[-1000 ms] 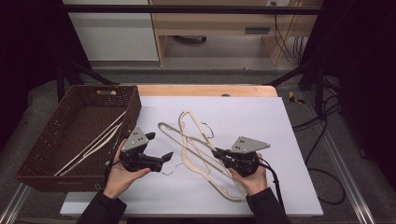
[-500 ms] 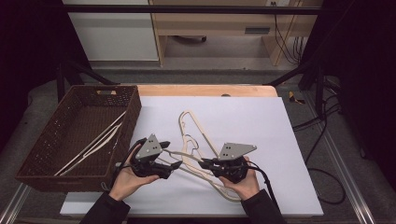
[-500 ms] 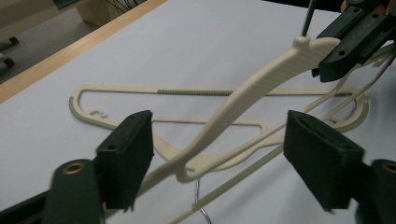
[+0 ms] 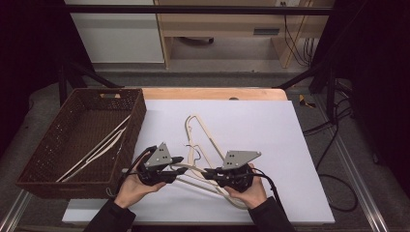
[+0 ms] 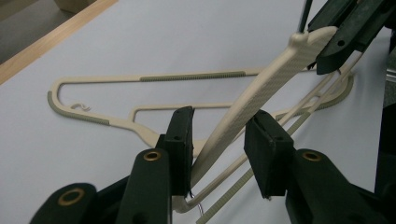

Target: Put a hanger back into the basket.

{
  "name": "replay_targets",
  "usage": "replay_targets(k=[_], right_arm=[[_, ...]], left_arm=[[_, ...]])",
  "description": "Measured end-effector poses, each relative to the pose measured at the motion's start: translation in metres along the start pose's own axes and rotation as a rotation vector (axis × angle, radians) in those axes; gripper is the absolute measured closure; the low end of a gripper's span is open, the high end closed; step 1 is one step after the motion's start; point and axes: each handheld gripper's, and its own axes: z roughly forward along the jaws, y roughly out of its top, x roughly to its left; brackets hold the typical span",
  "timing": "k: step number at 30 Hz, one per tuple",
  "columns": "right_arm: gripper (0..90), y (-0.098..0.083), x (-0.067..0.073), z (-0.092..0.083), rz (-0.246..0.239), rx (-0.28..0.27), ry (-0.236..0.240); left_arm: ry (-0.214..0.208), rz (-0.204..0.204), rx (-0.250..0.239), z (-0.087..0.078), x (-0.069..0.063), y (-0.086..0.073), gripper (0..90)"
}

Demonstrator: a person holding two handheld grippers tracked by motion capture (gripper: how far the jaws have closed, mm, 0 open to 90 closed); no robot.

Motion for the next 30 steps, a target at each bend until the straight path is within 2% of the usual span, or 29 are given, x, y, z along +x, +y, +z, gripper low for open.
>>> replay_targets(k=[5, 8, 9, 11, 16, 19, 22, 25, 26, 27, 29, 30], right_arm=[[84.2, 0.0, -0.001, 0.0, 0.002, 0.002, -0.009], [80.0, -0.001, -0.003, -0.003, 0.007, -0.001, -0.053], [80.0, -0.001, -0.003, -0.003, 0.007, -0.001, -0.053], [76.0, -0.002, -0.003, -0.001, -0.001, 0.013, -0.091], [69.2, -0.003, -0.005, 0.0, 0.021, -0.006, -0.13], [63.5, -0.003, -0.007, -0.001, 0.027, -0.022, -0.145], [57.7, -0.004, -0.008, -0.002, 0.038, -0.036, -0.161], [53.9, -0.005, -0.009, -0.004, 0.045, -0.049, -0.185], [54.0, -0.005, -0.01, -0.005, 0.048, -0.054, -0.193], [54.0, -0.005, -0.01, -0.006, 0.05, -0.052, -0.202], [53.1, -0.005, -0.012, -0.009, 0.056, -0.057, -0.195], [50.5, -0.006, -0.013, -0.014, 0.072, -0.077, -0.197]], left_arm=[[-0.007, 0.014, 0.03, 0.0, -0.002, 0.0, 68.0], [-0.033, 0.018, 0.045, 0.002, -0.005, 0.001, 74.0], [-0.033, 0.018, 0.045, 0.002, -0.005, 0.001, 75.2], [-0.051, 0.013, 0.067, 0.003, -0.006, 0.001, 77.0], [-0.068, -0.003, 0.07, 0.004, -0.007, 0.001, 79.5], [-0.098, -0.009, 0.07, 0.004, -0.01, 0.002, 81.6], [-0.12, -0.032, 0.053, 0.005, -0.014, 0.003, 83.9], [-0.136, -0.028, 0.05, 0.005, -0.015, 0.003, 86.4], [-0.121, -0.039, 0.043, 0.006, -0.017, 0.003, 86.5], [-0.11, -0.029, 0.051, 0.006, -0.018, 0.003, 86.6], [-0.113, -0.045, 0.039, 0.006, -0.018, 0.003, 86.6], [-0.105, -0.054, 0.032, 0.003, -0.017, 0.003, 86.6]])
